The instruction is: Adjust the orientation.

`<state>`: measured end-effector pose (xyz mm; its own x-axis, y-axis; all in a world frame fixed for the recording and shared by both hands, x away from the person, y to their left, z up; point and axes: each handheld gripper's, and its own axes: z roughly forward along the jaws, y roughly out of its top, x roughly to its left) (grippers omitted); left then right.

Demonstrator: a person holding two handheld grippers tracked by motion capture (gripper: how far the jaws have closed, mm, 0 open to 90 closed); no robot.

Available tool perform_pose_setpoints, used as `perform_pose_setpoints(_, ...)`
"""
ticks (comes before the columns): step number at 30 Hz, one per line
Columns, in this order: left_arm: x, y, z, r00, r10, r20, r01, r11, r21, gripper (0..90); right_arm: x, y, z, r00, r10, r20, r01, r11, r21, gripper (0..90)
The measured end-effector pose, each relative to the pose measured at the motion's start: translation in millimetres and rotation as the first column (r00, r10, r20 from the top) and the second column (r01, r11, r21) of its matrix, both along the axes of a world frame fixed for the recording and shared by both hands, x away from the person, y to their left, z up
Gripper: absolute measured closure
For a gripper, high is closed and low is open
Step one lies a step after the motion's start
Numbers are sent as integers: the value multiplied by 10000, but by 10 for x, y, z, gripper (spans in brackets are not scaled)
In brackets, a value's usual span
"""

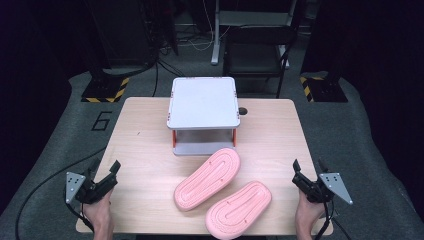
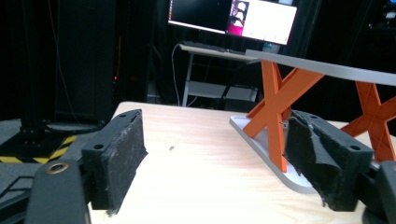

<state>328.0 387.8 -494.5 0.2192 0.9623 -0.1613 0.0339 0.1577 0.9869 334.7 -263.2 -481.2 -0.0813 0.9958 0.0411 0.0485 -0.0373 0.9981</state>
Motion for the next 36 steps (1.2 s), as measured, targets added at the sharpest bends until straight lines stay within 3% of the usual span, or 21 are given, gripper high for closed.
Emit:
perform_pose_setpoints(8, -6, -24, 23, 10000, 26, 92, -25, 10000, -59, 193, 7, 34, -3, 9999, 18, -130, -19, 10000, -74, 144)
perform_pose_setpoints(14, -2, 14, -5, 9999, 61, -106, -62, 9999, -114, 193, 25, 42, -13, 9997, 117, -204, -119, 9999, -115, 145)
perform_pose_setpoints(19, 17, -10, -21, 9997, -60, -236, 59, 10000, -55, 193, 50, 50, -29, 9984, 171, -535, -181, 9997, -189, 145)
perform_pose_setpoints(29, 24, -35, -13, 9995, -176, -244, 177, 9998, 53, 193, 49, 51, -26, 9988, 117, -484, -130, 9995, -274, 147)
perform_pose_setpoints(36, 8, -169, 35, 9990, -417, -183, 421, 9989, 220, 203, 47, 53, -27, 9985, 42, -552, -60, 9994, -330, 146)
